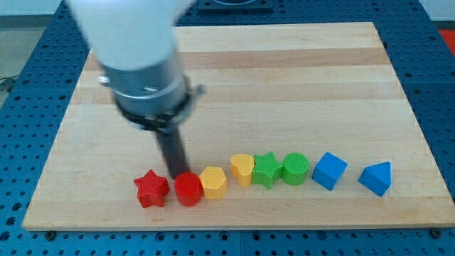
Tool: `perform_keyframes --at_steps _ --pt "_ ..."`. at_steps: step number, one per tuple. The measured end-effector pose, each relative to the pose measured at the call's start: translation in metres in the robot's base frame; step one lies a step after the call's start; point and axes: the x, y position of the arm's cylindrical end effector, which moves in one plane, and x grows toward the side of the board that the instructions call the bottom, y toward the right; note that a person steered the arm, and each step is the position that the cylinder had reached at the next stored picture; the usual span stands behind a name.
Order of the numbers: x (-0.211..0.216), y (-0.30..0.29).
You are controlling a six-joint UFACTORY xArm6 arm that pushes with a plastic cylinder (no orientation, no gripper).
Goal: Push the yellow heart into yellow hexagon to the right
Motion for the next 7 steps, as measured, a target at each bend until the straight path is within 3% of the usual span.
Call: perform_keyframes --at_steps 2,5,7 --pt "0.001 0.016" --pt "-0.072 0.006" --pt "-0.078 0.026"
